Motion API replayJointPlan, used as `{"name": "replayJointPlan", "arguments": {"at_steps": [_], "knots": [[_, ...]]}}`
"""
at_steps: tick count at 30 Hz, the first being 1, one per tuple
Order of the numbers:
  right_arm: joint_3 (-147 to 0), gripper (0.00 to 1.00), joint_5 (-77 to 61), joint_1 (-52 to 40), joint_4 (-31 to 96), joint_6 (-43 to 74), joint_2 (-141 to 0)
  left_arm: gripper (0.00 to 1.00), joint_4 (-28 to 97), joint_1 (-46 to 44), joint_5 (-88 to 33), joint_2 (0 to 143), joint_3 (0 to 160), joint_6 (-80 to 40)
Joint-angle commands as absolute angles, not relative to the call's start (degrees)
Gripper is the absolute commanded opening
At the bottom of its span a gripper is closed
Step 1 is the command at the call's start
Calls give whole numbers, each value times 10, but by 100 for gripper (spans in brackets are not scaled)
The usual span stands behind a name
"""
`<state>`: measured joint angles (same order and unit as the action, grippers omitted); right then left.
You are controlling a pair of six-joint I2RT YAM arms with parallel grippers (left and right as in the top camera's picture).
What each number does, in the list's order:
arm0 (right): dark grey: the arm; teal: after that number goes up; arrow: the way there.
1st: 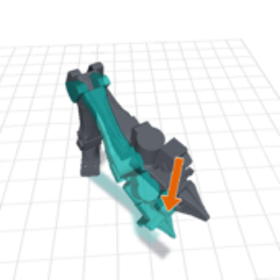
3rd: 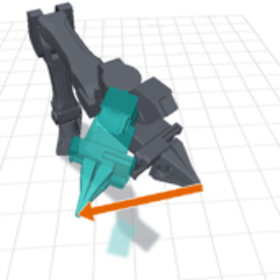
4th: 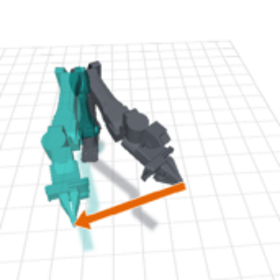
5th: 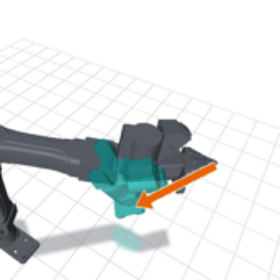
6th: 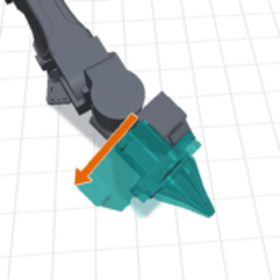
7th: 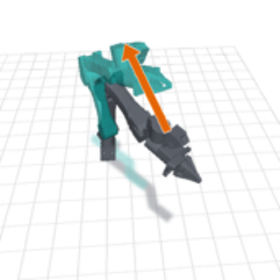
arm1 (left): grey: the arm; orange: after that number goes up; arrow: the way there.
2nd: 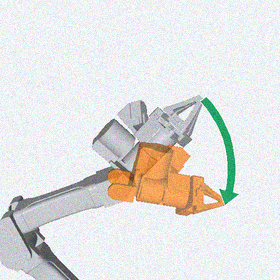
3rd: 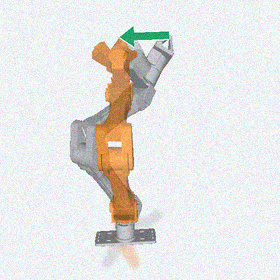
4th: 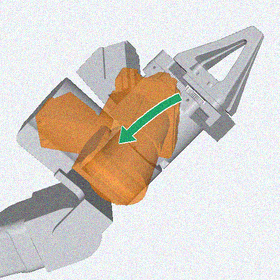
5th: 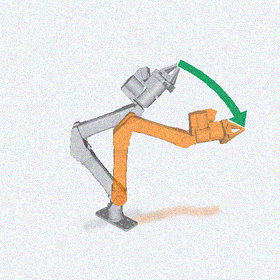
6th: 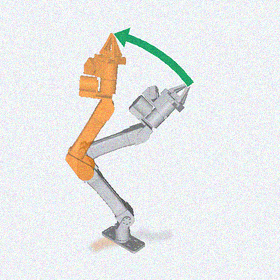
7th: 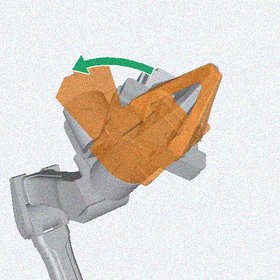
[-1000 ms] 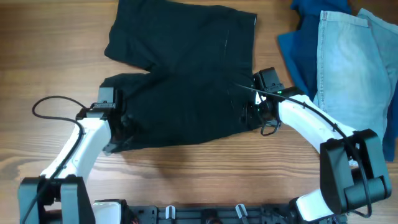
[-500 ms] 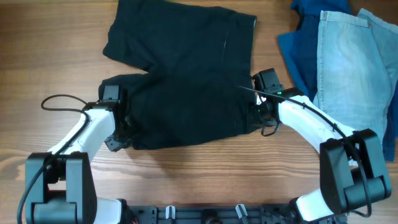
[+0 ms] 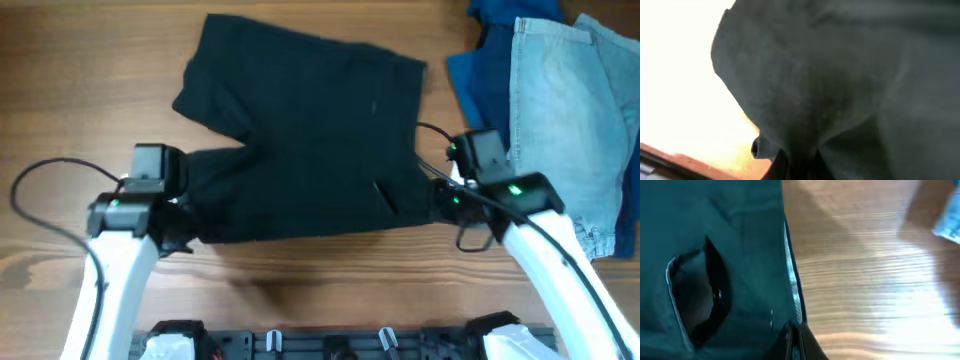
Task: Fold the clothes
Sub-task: 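Lift the hems with both grippers and fold them up toward the waistband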
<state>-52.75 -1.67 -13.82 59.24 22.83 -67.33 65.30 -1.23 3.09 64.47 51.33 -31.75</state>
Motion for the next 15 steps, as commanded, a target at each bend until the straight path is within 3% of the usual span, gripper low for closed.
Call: {"name": "replayJointPlan", "arguments": {"at_steps": [1,7,11,15], "knots": [[-537,4,-10,-133,641,259,-592,4,698,-20,48,558,591,-302],[-538,4,-54,-133,665,287,-490,4,710,-110,57,487,627,-305],[-538,4,-4,-133,582,287,-563,4,653,-126,143,559,627,-299],[-538,4,56,-133,483,299,-683,4,504,-126,219,689,627,-237]]}}
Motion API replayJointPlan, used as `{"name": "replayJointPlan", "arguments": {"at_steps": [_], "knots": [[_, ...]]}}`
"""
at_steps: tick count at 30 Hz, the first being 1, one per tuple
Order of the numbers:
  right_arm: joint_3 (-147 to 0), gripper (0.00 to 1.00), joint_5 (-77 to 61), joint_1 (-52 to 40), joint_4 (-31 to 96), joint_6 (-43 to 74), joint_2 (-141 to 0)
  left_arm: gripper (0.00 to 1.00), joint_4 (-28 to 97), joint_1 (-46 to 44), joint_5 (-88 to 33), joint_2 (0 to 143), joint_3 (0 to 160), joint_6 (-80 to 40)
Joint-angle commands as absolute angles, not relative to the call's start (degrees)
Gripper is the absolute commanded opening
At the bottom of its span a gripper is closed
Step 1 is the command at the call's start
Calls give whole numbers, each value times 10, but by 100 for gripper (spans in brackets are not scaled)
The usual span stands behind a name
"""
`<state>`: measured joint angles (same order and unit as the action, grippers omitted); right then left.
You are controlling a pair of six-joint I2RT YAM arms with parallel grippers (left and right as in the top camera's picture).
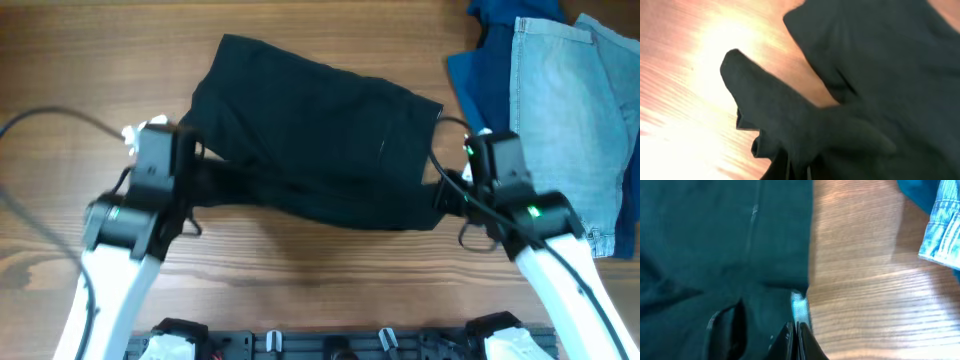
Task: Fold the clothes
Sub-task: 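Lift the hems with both grippers and fold them up toward the waistband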
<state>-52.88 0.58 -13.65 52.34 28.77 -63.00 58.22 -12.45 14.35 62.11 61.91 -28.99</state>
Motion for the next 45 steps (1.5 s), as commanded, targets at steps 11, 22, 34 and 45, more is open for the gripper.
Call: {"name": "replayJointPlan", "arguments": {"at_steps": [11,22,34,45], "knots": [[-538,4,124,-74,165,219,-785,4,76,-125,219,890,627,-136],[-538,13,15,-72,60,195,-914,4,-103,-125,183,996,627,-105],[-538,27,-93,-72,0,212,-1039,4,-86,-121,150,1013,627,-104],[-538,18,-102,-72,-25,212,-1069,4,-55,-121,150,1013,627,-105]]}}
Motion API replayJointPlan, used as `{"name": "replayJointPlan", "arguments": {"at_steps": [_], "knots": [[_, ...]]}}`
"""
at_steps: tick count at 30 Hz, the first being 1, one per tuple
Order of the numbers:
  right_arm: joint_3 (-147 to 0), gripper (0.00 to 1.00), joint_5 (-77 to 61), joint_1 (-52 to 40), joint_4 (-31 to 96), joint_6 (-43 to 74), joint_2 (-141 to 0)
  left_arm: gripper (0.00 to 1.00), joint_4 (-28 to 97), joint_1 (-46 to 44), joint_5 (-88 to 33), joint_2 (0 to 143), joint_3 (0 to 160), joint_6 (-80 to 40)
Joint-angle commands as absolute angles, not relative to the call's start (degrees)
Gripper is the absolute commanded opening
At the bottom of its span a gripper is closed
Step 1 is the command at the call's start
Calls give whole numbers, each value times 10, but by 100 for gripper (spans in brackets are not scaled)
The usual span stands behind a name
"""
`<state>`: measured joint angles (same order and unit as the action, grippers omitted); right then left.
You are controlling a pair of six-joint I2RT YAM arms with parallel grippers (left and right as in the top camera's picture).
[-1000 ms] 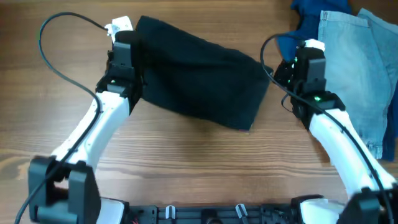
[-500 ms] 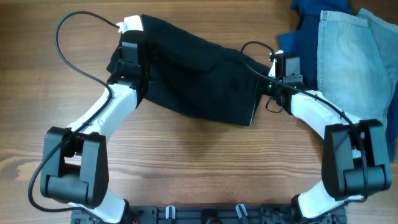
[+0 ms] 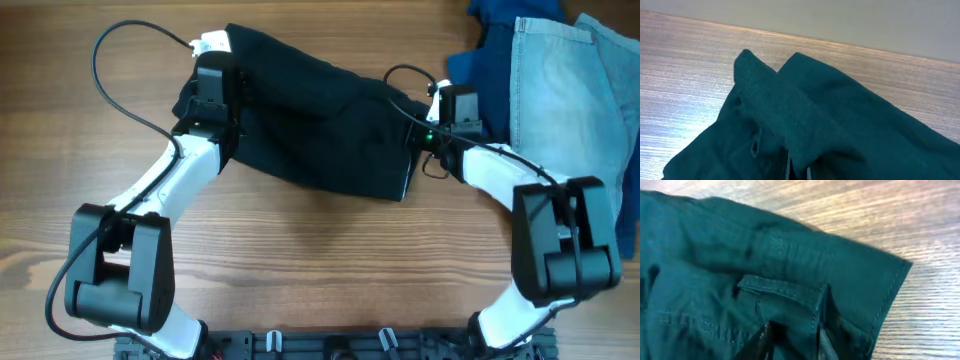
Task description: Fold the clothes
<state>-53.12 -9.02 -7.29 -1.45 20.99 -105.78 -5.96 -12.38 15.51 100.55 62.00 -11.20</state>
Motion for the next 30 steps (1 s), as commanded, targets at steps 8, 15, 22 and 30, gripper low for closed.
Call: {"name": "replayJointPlan", "arguments": {"at_steps": [8,15,22,30], "knots": [[-570,4,-99,-50,17,188,-944,4,-48,-121,150,1009,671,-76],[-570,4,-64,-32,26,176,-895,4,-136,-118,148,1009,697,-47],[-570,4,-59,-32,46,175,-898,33,-203,-98,114,1074,697,-47],[-570,26,-127,-36,67,136,-943,100,-122,-95,113,1094,705,-47]]}}
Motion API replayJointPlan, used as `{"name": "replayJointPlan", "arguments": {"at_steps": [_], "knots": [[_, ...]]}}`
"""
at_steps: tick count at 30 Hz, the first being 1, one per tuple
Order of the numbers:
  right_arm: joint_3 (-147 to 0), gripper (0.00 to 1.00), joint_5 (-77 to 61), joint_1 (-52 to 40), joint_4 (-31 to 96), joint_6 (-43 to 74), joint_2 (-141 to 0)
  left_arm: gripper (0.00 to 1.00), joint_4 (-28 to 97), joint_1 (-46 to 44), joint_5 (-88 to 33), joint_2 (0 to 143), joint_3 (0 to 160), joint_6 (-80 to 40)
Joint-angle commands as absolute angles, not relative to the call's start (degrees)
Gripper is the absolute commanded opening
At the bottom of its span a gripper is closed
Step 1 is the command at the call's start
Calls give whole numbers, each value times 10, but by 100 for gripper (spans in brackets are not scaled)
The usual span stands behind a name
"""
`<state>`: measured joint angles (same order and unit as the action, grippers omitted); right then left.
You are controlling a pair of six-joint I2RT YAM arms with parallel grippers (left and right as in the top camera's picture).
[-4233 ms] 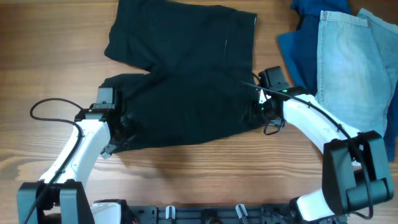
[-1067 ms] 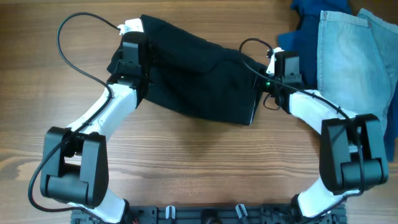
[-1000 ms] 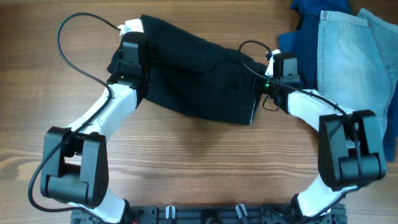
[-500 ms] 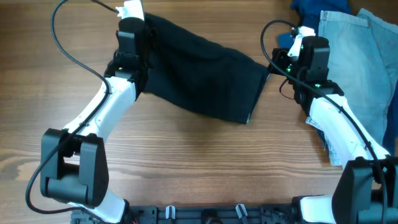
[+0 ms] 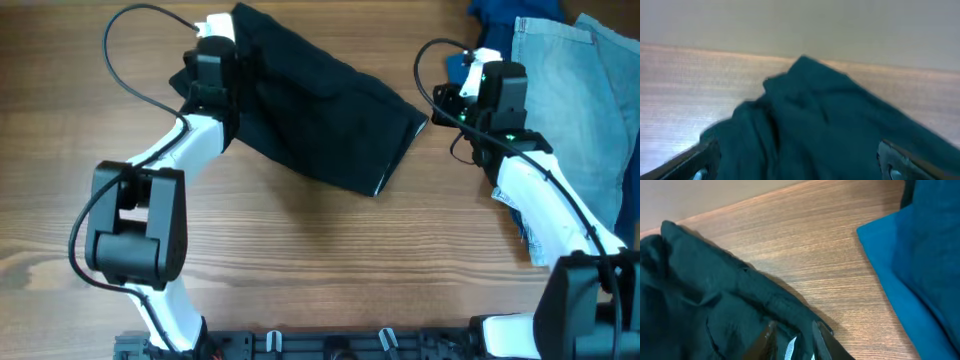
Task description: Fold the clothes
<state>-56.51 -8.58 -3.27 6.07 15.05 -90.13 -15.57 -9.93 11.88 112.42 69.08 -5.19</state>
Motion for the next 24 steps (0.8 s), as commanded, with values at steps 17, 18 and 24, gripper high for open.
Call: {"name": "replayJointPlan", "arguments": {"at_steps": [17,18,24], "knots": [[-596,59,-93,-136,67,240,-1054,100,12,-95,79,1080,740,-47],[-608,61,-84,-135,80,240,-1051,100,20,-95,79,1080,740,-48],[-630,56,-44,-128,110,242,-1055,100,96,-95,79,1080,740,-48]]}}
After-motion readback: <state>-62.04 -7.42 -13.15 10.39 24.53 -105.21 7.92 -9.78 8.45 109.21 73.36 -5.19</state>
